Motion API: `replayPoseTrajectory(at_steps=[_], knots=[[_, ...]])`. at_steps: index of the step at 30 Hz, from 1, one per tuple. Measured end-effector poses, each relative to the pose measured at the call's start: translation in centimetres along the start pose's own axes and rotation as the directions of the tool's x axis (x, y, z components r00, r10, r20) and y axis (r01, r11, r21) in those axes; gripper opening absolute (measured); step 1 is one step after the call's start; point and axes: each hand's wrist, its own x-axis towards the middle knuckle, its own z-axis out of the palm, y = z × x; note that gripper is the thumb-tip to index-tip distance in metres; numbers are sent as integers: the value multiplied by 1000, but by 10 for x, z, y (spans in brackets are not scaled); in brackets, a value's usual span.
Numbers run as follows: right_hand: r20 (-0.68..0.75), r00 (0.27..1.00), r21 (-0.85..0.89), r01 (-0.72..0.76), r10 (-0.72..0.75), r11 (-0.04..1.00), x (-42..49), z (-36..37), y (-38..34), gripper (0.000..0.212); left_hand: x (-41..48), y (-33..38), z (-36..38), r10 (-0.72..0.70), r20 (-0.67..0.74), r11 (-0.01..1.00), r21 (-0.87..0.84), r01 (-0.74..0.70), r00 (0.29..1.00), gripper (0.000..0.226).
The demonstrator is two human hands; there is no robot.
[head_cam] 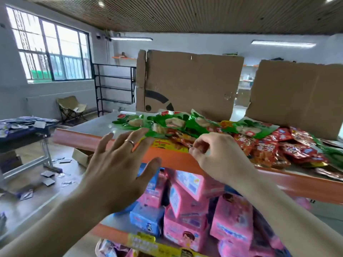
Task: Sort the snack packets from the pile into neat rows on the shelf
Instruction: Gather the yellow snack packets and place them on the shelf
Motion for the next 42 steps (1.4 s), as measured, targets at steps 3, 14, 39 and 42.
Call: replayPoseTrajectory(at_steps=[3,14,39,42], knots=[[15,1000,25,-8,8,1000,24,9,-16,15,18,-18,5,-53,-13,999,-14,53,999,61],[363,922,-155,-85,137,984,81,47,-23,55,71,-51,34,-161,95,908,-375,185,982,28],[-174,985,453,102,-25,886,-38,-47,50,35,99,92,-13,-53,-83,97,-992,-77,995,16],[-168,984,458,31,53,888,-69,-77,78,44,101,142,-11,46,-99,94,-990,-103,994,16]])
